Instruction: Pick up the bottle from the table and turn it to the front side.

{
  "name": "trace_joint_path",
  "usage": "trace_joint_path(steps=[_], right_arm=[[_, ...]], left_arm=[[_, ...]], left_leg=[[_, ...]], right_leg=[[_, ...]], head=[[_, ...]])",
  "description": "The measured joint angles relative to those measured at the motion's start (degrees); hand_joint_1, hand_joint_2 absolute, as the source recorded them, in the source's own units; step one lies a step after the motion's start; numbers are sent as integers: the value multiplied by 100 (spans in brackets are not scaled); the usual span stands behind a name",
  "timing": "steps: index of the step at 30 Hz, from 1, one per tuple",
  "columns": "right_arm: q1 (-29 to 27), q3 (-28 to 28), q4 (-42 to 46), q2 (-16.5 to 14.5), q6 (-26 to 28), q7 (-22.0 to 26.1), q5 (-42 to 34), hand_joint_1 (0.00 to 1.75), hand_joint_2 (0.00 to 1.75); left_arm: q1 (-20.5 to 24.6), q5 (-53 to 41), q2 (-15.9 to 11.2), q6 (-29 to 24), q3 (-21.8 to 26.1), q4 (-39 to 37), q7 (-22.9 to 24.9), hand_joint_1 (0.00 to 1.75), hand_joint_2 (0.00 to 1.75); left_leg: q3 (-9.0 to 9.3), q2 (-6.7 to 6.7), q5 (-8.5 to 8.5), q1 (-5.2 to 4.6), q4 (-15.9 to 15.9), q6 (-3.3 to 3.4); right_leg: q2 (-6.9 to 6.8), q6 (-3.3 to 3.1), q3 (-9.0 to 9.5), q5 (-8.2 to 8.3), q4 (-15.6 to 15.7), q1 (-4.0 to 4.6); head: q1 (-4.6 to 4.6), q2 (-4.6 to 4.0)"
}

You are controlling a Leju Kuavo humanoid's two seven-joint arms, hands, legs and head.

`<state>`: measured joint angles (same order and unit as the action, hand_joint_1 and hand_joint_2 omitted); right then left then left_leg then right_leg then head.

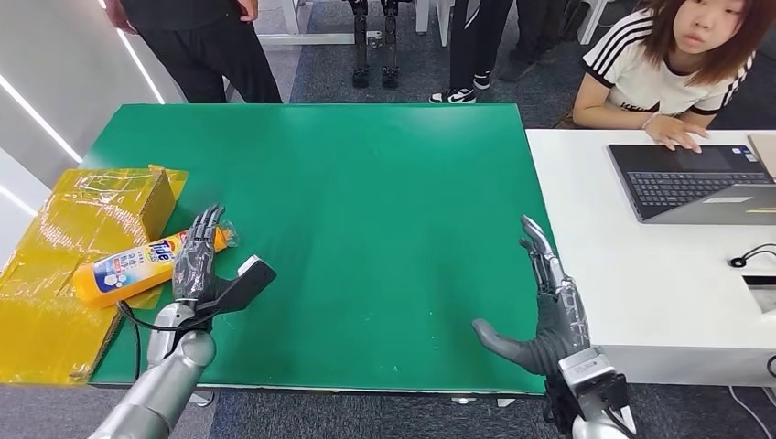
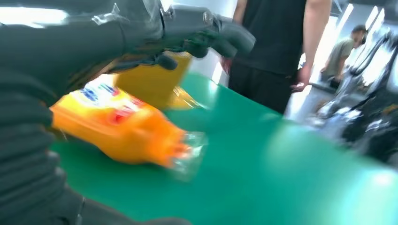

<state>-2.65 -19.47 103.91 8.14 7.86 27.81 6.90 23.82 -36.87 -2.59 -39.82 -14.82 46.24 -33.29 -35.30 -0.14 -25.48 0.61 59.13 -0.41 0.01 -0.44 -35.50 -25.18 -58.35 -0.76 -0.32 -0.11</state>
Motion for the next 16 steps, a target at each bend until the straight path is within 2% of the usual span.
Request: trace_joint_path(steps=[3,7,11,16], right_arm=[[-73,-6,-44,2,74,60,-138,0,175],[-113,-42,-104,2,101,89,-192,0,175],[-133,-69,-137,-7,109,89,-203,0,175],[-243,-75,-182,-170,105,91,-173,0,175]], left_arm=[[-375,1184,373,-21,8,1008,-547,0,175],[-668,1273,705,-25,9,1920,-673,0,175],[-839,1242,834,-25,41,2428,-682,0,175],[-1148,1325,1156,-28,72,3485,-690,0,175]], left_leg=[[-3,0,-6,0,0,8],[-4,3,-8,0,0,11],[-3,5,-8,2,0,11],[-3,0,-8,2,0,11]], right_leg=[[0,4,0,-3,2,0],[2,7,1,-5,3,0],[2,6,0,-4,2,0],[-5,6,0,-6,2,2]], head=[[1,0],[0,0],[-1,0],[0,0]])
